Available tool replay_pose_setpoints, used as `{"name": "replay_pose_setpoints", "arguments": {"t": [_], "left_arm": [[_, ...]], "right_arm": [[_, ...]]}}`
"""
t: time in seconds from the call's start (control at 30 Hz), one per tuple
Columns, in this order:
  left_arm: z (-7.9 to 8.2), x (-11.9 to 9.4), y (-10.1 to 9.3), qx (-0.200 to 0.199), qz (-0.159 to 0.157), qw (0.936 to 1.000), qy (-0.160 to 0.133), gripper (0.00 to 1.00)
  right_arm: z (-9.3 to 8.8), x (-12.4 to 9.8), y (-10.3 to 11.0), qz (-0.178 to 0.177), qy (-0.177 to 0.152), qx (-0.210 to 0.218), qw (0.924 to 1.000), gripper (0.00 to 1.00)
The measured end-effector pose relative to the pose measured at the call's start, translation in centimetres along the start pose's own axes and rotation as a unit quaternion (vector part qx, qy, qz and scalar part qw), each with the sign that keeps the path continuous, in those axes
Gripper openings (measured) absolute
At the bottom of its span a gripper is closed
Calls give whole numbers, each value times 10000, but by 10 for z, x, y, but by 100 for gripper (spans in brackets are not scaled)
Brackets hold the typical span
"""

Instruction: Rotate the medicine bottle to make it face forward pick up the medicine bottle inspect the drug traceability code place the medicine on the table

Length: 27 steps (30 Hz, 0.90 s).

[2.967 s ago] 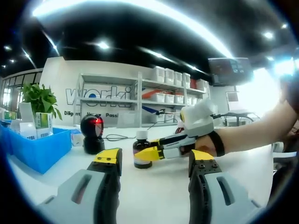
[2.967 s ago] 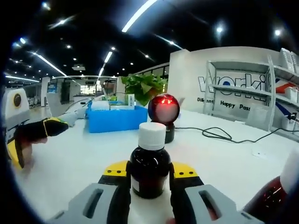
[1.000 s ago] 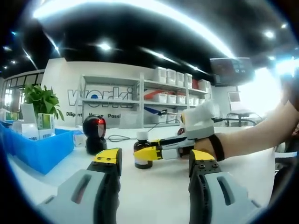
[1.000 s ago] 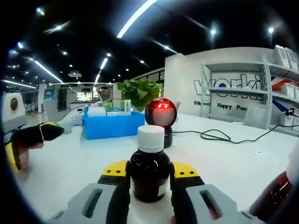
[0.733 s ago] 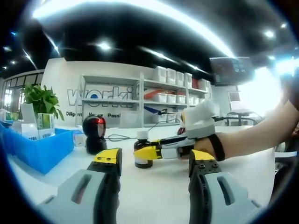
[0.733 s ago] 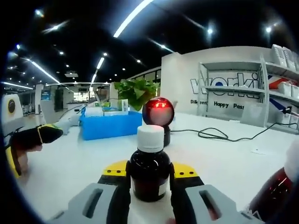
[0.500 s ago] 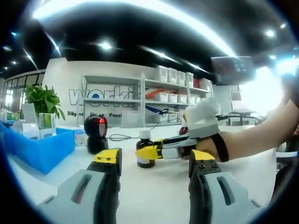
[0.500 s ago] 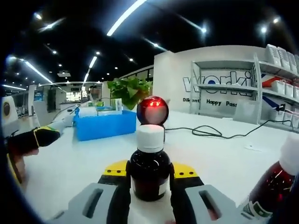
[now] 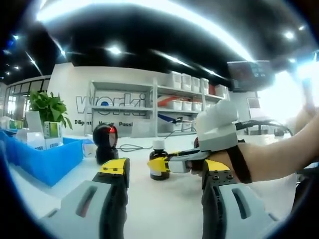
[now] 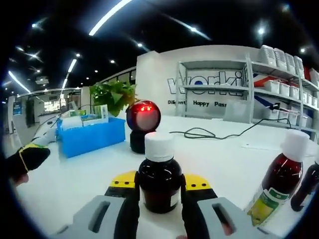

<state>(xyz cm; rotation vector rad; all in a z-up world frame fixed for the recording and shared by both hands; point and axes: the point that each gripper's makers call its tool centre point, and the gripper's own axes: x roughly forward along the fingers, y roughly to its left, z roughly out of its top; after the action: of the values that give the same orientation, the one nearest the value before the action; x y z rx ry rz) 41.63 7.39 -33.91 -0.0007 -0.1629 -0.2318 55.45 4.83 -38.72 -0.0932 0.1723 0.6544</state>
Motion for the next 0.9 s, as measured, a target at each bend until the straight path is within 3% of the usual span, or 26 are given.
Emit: {"name": "replay_pose_setpoints", "arguments": {"t": [0.27,0.33,0.43,0.57,0.67,0.9], "left_arm": [[0,0,1,6,27,10000,2,50],[-1,0,1,20,30,10000,17,50],[-1,1,1,19,16,10000,26,50],[0,0,-1,20,-10,10000,6,50],[-2,0,2,12,7,10000,21,50],[-5,2,-2,84,-76,9999,92,50]], "right_arm": [[-1,-2,-1,-145,40,148,9998,28],[-2,-2,-1,-41,30,124,9999,28],[-5,-2,1,335,30,222,9992,29],[3,-3,2,918,-267,-387,9947,31],[8,-2,1,1319,-321,-231,9905,34],[15,-3,6,1826,-375,-425,9815,33]]}}
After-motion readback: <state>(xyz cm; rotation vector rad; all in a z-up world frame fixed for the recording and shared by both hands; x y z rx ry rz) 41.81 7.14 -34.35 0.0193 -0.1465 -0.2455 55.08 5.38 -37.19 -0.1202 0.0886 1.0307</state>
